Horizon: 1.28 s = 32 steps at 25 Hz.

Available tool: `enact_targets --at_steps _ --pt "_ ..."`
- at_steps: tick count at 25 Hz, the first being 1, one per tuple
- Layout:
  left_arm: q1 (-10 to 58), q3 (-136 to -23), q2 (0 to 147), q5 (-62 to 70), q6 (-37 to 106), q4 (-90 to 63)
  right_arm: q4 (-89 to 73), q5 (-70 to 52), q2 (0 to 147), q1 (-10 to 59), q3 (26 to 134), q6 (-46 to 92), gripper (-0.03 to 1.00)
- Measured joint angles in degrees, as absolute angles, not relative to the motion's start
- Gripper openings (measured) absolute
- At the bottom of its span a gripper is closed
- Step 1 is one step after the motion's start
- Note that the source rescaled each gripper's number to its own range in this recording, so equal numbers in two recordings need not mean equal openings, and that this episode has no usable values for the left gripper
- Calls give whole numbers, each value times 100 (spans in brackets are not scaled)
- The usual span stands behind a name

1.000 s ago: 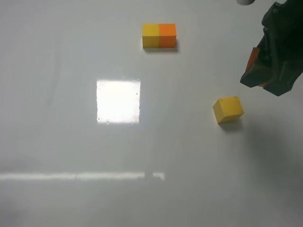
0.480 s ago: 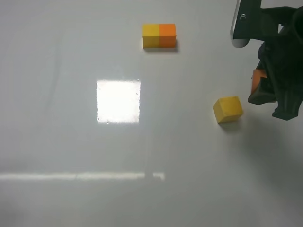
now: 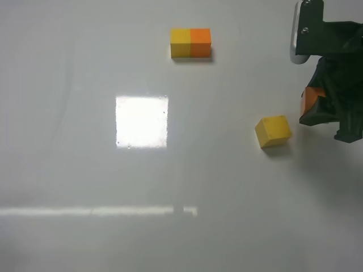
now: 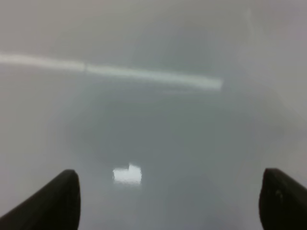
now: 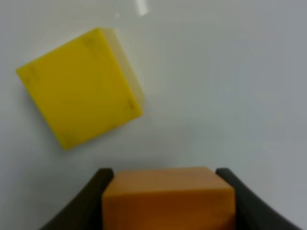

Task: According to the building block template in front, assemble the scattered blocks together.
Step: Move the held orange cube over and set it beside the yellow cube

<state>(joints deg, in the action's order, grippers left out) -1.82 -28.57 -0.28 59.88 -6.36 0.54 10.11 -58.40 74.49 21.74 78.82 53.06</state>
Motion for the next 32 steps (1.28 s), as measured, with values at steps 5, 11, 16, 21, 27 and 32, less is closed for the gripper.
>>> enact_targets --at_steps 5,11,16,21,27,32 --pt "-182 -2857 -28 5988 -636 54 1029 -5833 7813 2173 7869 5402 0" --pt "-182 -2857 -28 5988 -636 54 1029 -5806 7856 2173 7730 5514 0" --pt "-182 -2857 -28 5988 -636 54 1029 -5580 7836 2173 7321 5531 0" --pt "-182 -2857 -28 5988 -636 54 997 -5265 7836 2173 7293 5602 0" --pt "-182 -2857 -28 5988 -636 54 920 -5147 7843 2447 7265 5819 0" --pt "-182 -2857 -28 5988 -636 54 890 -5142 7849 2635 7243 5808 0"
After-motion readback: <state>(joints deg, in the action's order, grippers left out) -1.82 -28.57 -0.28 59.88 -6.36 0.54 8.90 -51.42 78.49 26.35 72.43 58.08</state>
